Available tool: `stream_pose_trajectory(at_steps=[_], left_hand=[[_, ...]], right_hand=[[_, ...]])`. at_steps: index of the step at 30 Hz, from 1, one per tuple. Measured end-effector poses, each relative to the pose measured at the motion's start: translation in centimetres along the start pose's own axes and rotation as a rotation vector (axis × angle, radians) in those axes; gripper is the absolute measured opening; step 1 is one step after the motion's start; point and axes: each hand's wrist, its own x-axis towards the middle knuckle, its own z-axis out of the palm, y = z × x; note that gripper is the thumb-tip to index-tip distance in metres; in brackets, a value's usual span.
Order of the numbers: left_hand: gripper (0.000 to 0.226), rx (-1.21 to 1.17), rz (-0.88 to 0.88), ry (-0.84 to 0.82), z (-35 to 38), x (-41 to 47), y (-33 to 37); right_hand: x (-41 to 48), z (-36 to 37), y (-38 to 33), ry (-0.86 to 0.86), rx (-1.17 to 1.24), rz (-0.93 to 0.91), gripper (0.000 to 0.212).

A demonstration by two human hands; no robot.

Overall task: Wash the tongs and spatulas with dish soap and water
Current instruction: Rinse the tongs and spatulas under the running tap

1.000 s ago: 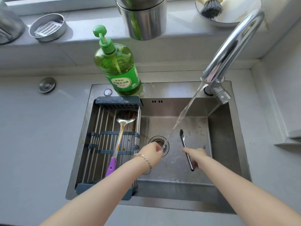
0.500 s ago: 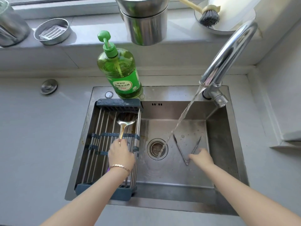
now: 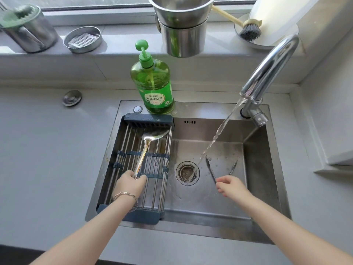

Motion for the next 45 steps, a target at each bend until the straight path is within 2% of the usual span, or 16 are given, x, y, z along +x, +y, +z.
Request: stream_pose_trajectory(at_steps=[3,7,9,11,14,18,22,26,28,31,34,36,38,39,41,45], left_hand=[[0.044,0.096,0.121,0.089,-1.9,-1.1,0.2],[0.049,0.243,0.296,0.1,-3.0,-2.2,1.4],[0.047,0.314,0.386,0.083,-2.8,-2.8,2.0],[0.044,0.362,0.472,0.069,-2.5,-3.3,2.4],[0.042,0.391,0.564,0.066,-2.3,-3.6,2.8],[0.043,0.444,0.603,0.063,-2.2,-4.1,3.5],[0.043,0.486,0.63,0.066,-2.5,-4.0,3.4],[0.042,0.468,0.667,0.067,-2.4,-4.2,3.4],[0.041,0.467,0.666,0.066,-2.4,-4.3,3.6],[0.042,0.442,0.66,0.072,-2.5,-4.3,3.6],[0.04,0.455,0.679,0.068,-2.4,-4.5,3.6],[0.04,0.483,0.665,0.058,-2.3,-4.6,4.0],[0.04,0.494,0.642,0.055,-2.2,-4.7,4.6],[0.04,0.495,0.629,0.049,-2.2,-4.9,5.0],[0.04,0.481,0.603,0.022,-1.9,-5.4,6.0],[0.041,0.439,0.565,-0.025,-0.8,-6.6,8.5]], right_hand=[[-1.7,-0.4,-1.4,0.072,-0.095,-0.152,0.025],[-4.1,-0.6,-4.3,0.359,-0.236,-0.61,0.029],[-4.9,-0.3,-5.7,0.367,-0.341,-0.802,0.039],[-5.2,0.2,-6.3,0.268,-0.515,-0.88,0.061],[-4.0,-0.1,-6.4,0.178,-0.739,-0.791,0.086],[-2.6,-0.9,-6.3,0.216,-0.688,-0.662,0.112],[-3.0,-0.4,-6.0,0.102,-0.758,-0.788,0.106],[-2.1,-1.6,-6.5,0.158,-0.671,-0.692,0.111],[-2.5,-1.2,-6.7,0.145,-0.725,-0.757,0.11],[-2.0,-1.6,-7.3,0.079,-0.71,-0.773,0.098],[-0.9,-2.4,-8.0,0.121,-0.528,-0.563,0.085],[-1.6,-1.8,-8.3,0.121,-0.631,-0.566,0.071],[-2.6,-1.0,-8.4,0.1,-0.765,-0.685,0.066],[-2.9,-0.9,-8.4,0.111,-0.771,-0.712,0.065],[-2.3,-0.9,-8.3,0.23,-0.667,-0.653,0.064],[-1.3,-0.8,-8.1,0.631,-0.095,-0.341,0.071]])
